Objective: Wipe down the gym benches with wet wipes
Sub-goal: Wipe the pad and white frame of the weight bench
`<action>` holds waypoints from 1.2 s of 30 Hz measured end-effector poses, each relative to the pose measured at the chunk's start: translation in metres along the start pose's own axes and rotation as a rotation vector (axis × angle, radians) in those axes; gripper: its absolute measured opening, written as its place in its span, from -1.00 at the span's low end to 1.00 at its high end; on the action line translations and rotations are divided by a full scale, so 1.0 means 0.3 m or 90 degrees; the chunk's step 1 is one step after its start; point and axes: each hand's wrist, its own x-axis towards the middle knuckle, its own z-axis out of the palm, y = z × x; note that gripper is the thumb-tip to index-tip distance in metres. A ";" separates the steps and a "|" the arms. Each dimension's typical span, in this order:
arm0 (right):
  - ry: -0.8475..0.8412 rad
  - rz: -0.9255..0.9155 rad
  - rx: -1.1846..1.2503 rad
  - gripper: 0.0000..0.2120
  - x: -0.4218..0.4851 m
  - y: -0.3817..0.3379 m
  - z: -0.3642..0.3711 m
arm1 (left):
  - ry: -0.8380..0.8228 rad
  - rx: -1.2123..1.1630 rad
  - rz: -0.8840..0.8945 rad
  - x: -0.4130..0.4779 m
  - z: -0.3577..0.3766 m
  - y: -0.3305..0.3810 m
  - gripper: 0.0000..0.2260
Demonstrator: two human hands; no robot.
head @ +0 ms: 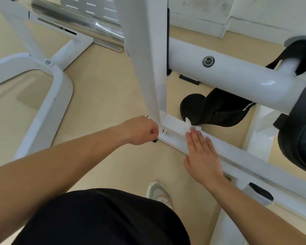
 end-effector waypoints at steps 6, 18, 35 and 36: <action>-0.077 -0.108 0.027 -0.21 0.187 -0.193 -0.070 | -0.065 0.175 0.014 -0.042 -0.066 0.007 -0.77; -0.119 -0.010 0.030 -0.15 -0.037 0.038 -0.048 | -0.005 0.267 0.118 0.008 0.134 0.250 -0.59; -0.106 0.006 0.117 -0.17 -0.100 0.092 -0.059 | 0.216 0.336 0.167 0.087 0.383 0.251 -0.31; -0.107 0.000 0.121 -0.18 -0.091 0.085 -0.060 | 0.221 0.335 0.155 0.088 0.375 0.245 -0.32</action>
